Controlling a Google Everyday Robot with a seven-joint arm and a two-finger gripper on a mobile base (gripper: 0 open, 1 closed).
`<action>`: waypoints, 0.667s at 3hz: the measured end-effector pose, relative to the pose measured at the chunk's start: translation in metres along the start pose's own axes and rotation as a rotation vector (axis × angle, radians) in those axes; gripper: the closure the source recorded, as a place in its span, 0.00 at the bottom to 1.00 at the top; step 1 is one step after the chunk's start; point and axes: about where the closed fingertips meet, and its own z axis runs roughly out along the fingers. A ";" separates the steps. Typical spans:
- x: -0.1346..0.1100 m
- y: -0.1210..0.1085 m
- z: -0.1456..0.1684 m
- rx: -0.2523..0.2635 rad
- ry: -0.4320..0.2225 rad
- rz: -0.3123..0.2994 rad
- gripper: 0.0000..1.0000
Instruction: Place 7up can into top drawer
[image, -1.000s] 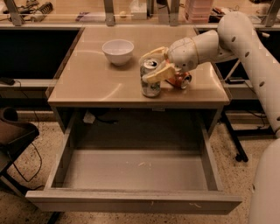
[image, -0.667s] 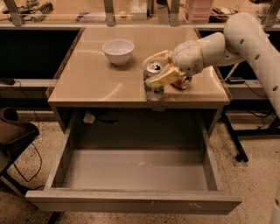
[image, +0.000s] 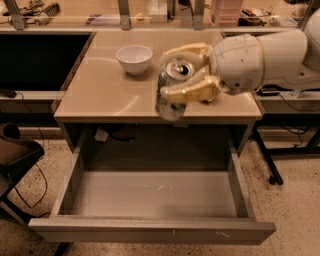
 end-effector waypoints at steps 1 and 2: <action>0.010 0.027 -0.011 0.011 -0.001 0.061 1.00; 0.011 0.027 -0.011 0.011 0.001 0.061 1.00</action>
Offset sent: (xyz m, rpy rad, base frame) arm -0.0236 -0.0115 -0.0140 0.0126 0.0547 -0.0182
